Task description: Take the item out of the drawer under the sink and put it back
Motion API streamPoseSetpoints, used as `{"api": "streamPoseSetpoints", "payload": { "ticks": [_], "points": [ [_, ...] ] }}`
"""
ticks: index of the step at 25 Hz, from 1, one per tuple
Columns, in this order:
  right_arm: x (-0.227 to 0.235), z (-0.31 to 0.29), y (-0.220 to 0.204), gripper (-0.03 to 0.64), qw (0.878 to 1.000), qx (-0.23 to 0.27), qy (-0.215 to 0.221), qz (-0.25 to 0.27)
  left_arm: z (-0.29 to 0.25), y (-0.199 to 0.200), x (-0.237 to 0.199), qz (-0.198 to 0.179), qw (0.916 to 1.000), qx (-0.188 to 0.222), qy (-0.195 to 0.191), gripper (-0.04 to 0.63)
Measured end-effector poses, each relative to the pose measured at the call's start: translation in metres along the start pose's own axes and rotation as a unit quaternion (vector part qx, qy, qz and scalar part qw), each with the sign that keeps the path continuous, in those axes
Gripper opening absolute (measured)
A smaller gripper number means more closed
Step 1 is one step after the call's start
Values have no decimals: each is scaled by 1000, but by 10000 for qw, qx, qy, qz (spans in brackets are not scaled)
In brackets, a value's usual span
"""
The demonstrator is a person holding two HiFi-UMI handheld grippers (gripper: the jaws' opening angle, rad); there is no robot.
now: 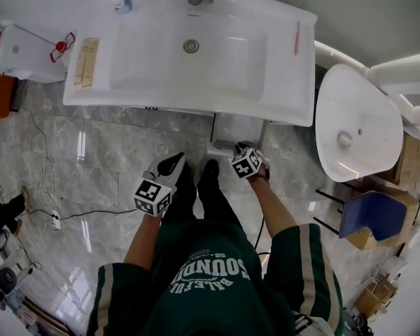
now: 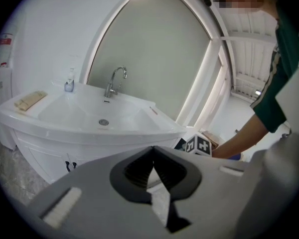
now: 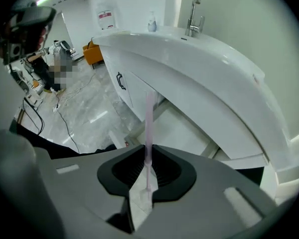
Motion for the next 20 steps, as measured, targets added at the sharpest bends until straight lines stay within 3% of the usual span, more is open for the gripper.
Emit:
{"api": "streamPoseSetpoints", "payload": {
  "ticks": [6,11,20],
  "points": [
    [-38,45,15,51,9990,395,101,186,3,24,-3,-109,9998,182,-11,51],
    [-47,81,39,51,9953,968,91,-11,3,49,-9,-252,9990,370,-14,51],
    [-26,160,104,51,9733,2279,-269,-60,10,106,-24,-549,9945,879,159,51]
  ]
}}
Point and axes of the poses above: the fingertips, and each gripper's own axes: z backward along the fingers, x to its right, y out of its top, the point moved 4 cm from there along z, backward along the fingers, and after that the axes turned 13 degrees about y, right-handed, at the moved point
